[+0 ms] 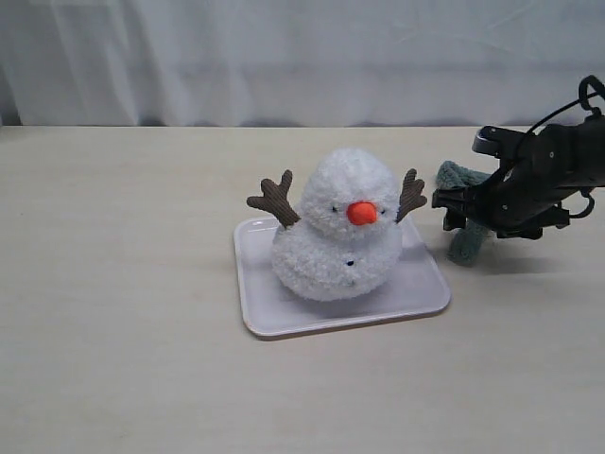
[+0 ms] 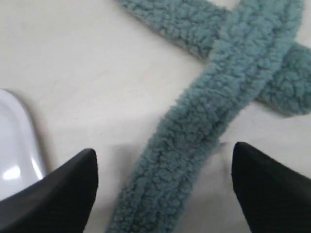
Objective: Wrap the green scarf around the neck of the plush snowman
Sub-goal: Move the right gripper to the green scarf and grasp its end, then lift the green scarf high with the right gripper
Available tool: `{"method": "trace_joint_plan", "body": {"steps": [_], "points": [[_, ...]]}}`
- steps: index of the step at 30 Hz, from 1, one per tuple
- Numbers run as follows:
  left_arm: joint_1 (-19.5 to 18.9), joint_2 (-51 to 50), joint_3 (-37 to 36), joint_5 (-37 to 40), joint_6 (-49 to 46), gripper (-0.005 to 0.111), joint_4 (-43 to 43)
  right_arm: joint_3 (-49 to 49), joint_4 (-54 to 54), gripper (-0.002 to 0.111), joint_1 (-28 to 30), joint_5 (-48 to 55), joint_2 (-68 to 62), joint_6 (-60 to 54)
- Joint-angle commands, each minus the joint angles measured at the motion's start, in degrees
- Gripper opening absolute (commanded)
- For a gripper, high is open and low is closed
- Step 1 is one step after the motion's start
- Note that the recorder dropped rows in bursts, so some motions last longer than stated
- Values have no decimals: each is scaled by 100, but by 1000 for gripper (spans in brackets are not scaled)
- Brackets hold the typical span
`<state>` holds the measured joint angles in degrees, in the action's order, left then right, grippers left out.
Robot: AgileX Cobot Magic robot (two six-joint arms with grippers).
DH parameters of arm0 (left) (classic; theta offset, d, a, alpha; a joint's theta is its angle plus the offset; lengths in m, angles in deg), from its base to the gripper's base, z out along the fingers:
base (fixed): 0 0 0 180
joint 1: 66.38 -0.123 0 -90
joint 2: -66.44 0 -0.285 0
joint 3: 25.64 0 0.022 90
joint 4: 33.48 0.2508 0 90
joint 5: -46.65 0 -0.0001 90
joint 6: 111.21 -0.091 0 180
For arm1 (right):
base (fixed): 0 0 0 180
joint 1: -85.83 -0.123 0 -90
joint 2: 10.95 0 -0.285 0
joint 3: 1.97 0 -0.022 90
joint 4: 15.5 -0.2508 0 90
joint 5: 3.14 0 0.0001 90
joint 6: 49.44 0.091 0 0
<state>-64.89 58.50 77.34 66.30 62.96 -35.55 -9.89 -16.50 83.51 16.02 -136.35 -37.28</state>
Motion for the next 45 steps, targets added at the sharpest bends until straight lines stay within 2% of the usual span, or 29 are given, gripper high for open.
{"method": "trace_joint_plan", "body": {"steps": [1,10,13,18,25,28,39,45], "points": [[-6,16,-20,-63,-10,0,-6,94,-158,71,-53,67,-19,-81],[-6,16,-20,-63,-10,0,-6,94,-158,71,-17,199,-360,48],[-6,16,-20,-63,-10,0,-6,94,-158,67,-17,170,-418,48],[-6,16,-20,-63,-10,0,-6,94,-91,47,-17,210,-426,48],[-6,16,-20,-63,-10,0,-17,94,-91,12,-17,432,-386,-265],[-6,16,-20,-63,-10,0,-17,103,-91,4,-17,534,-222,-483],[-6,16,-20,-63,-10,0,-17,103,45,4,-38,1081,1361,-882],[-6,16,-20,-63,-10,0,-17,103,-22,4,-50,1348,3058,-967]]}}
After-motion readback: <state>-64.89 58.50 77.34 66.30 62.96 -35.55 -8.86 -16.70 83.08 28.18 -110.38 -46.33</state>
